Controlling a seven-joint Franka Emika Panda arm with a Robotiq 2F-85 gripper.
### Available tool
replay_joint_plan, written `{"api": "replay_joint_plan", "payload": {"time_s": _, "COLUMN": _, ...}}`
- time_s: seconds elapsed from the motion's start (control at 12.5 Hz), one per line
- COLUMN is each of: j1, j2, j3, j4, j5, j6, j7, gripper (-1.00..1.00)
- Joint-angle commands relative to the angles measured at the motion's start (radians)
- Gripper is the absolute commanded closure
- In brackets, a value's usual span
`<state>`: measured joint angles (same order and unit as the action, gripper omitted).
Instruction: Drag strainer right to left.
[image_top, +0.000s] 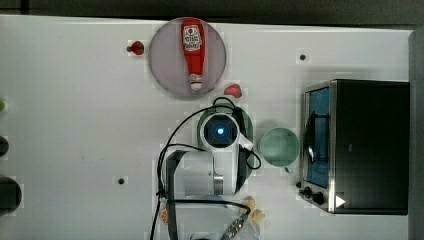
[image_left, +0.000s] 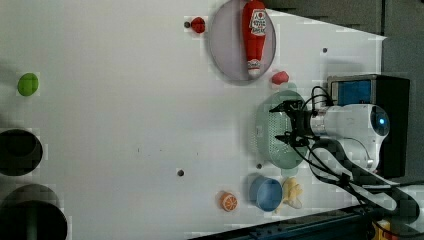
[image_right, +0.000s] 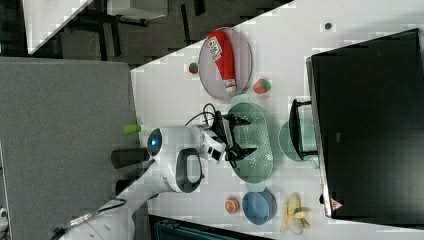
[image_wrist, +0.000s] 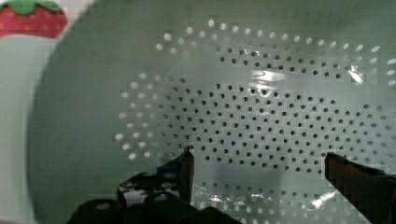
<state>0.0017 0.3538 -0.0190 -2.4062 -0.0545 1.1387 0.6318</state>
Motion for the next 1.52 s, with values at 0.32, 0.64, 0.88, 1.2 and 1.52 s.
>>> {"api": "replay_joint_plan", "payload": {"time_s": 0.32, "j1": 0.050, "j2": 0.030, "j3": 0.031, "j4": 0.014, "j5": 0.049, "j6": 0.028, "j7": 0.093, "gripper": -1.00}}
{"api": "replay_joint_plan", "payload": {"time_s": 0.64, "j1": 0.095, "j2": 0.030, "j3": 0.064, "j4": 0.017, "j5": 0.131, "j6": 0.027, "j7": 0.096, "gripper": -1.00}}
{"api": "replay_joint_plan", "payload": {"time_s": 0.88, "j1": 0.151, "j2": 0.030, "j3": 0.082, "j4": 0.018, "j5": 0.177, "j6": 0.019, "j7": 0.146, "gripper": -1.00}}
{"api": "replay_joint_plan", "payload": {"time_s": 1.2, "j1": 0.243, "j2": 0.031, "j3": 0.104, "j4": 0.024, "j5": 0.188, "j6": 0.018, "j7": 0.323, "gripper": -1.00}}
{"api": "replay_joint_plan", "payload": {"time_s": 1.52, "j1": 0.330, "j2": 0.053, "j3": 0.113, "j4": 0.068, "j5": 0.188, "j6": -0.004, "j7": 0.454, "gripper": -1.00}}
